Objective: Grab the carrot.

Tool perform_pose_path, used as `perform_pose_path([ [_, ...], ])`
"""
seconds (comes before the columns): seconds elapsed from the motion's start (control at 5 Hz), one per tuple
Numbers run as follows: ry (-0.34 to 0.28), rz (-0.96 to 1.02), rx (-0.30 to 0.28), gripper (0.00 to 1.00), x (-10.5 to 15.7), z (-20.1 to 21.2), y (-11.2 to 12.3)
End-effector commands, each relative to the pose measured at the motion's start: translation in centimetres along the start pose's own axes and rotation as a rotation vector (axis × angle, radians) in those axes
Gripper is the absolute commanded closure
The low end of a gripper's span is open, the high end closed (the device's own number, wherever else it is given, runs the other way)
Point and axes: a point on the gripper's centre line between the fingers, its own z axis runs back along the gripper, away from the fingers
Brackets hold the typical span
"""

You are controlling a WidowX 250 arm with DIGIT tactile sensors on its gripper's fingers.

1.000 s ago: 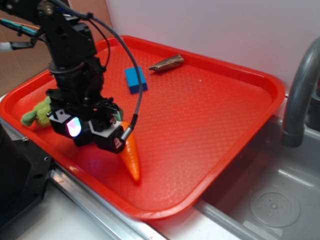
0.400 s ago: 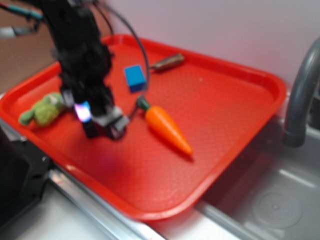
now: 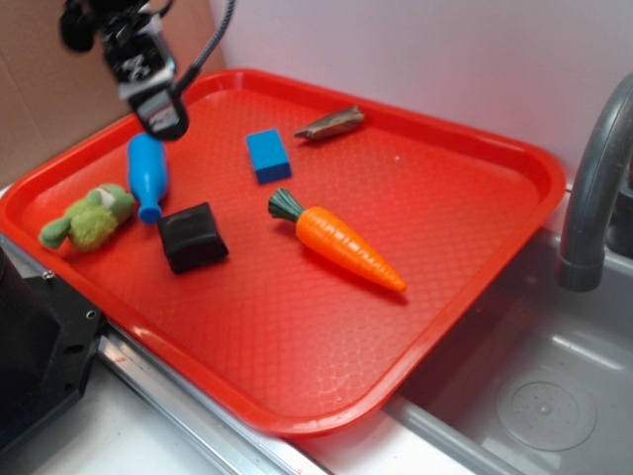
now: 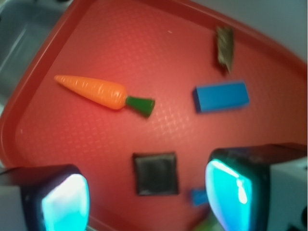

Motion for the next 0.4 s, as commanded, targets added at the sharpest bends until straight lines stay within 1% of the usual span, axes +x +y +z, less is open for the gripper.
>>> perform_pose_path([
  [0.0,0.093,-0.494,-0.013,0.00,5.0,-3.4,-1.8],
  [0.2,0.138,-0.750,0.027,0.00,4.7,-5.8,-3.0],
])
